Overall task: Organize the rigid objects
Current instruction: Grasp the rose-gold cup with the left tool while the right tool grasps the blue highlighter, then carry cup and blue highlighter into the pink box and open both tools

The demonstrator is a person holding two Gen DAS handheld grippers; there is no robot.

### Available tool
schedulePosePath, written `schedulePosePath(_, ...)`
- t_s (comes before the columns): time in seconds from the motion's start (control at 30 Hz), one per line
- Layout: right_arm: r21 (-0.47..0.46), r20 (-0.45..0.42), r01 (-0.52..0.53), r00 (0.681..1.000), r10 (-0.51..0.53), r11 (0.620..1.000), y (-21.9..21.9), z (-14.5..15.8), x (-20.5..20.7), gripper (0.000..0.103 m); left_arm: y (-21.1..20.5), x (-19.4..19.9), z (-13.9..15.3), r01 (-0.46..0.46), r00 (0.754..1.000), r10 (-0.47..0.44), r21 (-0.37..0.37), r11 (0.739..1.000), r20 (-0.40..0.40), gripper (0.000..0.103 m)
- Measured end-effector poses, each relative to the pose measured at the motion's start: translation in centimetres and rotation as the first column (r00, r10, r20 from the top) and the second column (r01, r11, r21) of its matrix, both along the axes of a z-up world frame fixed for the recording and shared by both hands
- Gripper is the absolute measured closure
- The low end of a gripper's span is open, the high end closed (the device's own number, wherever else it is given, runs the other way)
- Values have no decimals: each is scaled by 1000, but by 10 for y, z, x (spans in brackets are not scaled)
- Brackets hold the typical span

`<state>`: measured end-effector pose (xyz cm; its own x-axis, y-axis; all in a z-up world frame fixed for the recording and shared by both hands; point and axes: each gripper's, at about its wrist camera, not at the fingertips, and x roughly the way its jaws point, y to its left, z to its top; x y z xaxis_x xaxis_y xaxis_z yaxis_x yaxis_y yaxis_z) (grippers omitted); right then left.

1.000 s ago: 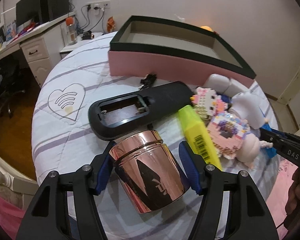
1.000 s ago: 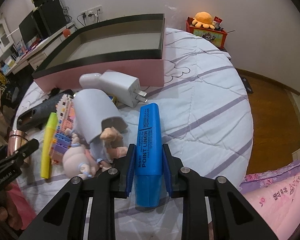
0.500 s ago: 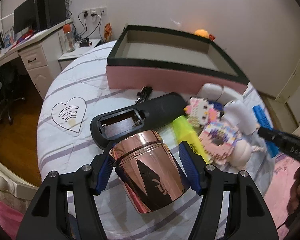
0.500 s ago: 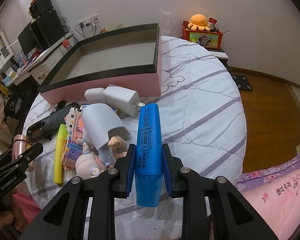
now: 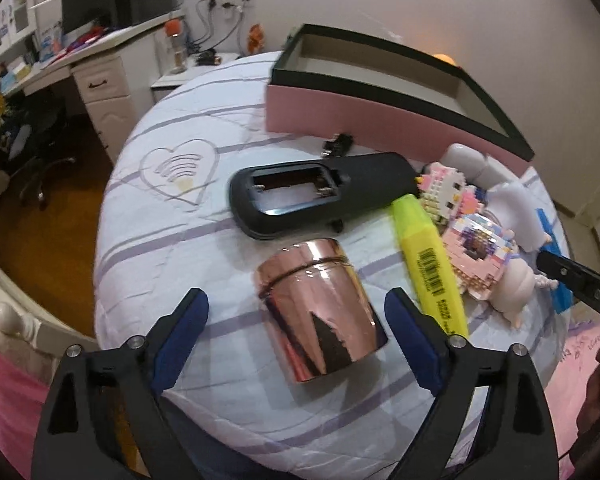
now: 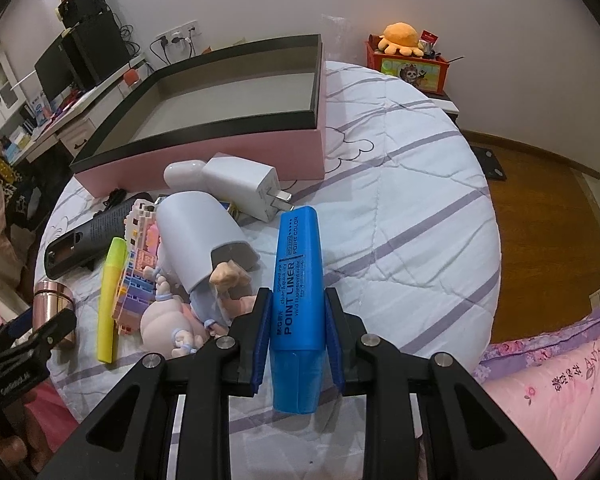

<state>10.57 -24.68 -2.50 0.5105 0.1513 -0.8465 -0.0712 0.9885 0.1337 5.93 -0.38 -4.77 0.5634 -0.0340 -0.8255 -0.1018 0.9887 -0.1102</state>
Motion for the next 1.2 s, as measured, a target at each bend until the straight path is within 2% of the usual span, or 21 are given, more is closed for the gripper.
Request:
schedulePosePath(0.03,1,0,-2,1000,2,1000,1,-1,0,78,-1,1,-2,12,1000,-12,-11,1000,-3,50)
schedulePosePath(0.1,2,-1,-5,1000,5,1000,2,-1,-1,78,-5,2,-3,14,1000,-14,5,1000,-2,55)
schedulePosePath(0.37,10,3,7,1000,-7,1000,0,0,-4,78,-8,-2,2,68,997,-69,20,997,31,56)
schedulePosePath(0.7,19,41,25,999,-26,1000,1,19,-8,78,-12,7,34,105,990,-109,52,993,89,56)
schedulePosePath(0.93,35,97,18,995,-21,999,6,51,1,78,-14,35,61,131,984,-136,50,990,119,56)
schedulePosePath(1.2,37,162,-50,986,44,998,29,87,46,78,-14,92,90,147,975,-153,45,988,165,56)
